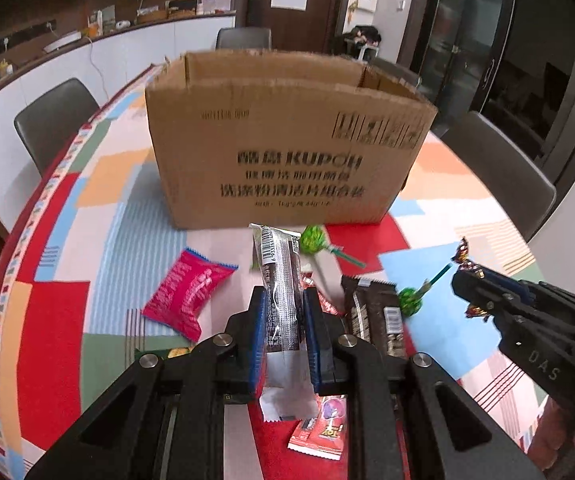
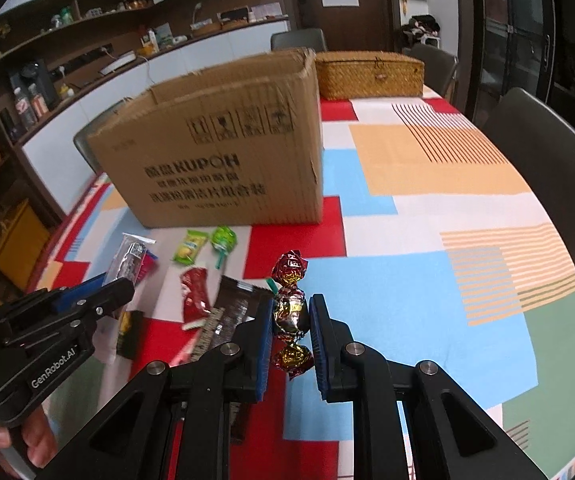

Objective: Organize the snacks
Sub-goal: 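Lift both items over the cardboard box and open both tools to release them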

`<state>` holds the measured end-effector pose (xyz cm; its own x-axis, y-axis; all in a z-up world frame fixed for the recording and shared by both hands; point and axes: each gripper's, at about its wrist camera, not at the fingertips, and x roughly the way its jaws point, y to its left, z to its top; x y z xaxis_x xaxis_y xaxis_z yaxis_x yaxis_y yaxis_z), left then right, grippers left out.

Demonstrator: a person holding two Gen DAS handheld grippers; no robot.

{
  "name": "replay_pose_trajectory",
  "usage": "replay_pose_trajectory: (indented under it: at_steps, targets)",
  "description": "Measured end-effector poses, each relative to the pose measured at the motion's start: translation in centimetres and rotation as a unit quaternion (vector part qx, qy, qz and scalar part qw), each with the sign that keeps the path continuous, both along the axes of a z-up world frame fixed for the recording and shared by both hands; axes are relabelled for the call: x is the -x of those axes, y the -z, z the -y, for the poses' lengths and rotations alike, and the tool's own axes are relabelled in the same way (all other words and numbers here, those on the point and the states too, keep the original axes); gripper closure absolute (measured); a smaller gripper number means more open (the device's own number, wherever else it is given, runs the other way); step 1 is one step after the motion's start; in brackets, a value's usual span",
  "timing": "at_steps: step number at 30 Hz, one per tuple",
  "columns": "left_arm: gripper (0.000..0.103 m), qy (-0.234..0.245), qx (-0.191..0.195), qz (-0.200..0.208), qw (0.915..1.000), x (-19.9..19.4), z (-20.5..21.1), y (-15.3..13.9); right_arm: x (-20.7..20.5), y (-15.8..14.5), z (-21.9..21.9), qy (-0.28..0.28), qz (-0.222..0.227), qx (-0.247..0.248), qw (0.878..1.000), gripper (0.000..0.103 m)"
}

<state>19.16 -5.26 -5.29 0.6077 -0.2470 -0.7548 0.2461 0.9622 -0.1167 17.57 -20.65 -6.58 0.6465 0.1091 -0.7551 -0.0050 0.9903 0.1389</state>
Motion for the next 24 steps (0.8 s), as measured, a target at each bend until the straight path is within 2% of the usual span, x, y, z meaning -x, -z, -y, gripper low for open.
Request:
replay_pose_trajectory:
  at_steps: [10, 24]
  targets:
    - [0.084, 0.011, 0.01, 0.048, 0.9987, 0.3, 0.0, -3.9, 0.1, -2.9, -0.7, -0.017, 0.04, -0.01, 0.999, 0.084]
    - [0.084, 0.012, 0.01, 0.105, 0.9943, -2.6, -0.1, -8.7, -2.8, -7.4, -1.9, -0.048, 0.092, -0.004, 0.995, 0.084]
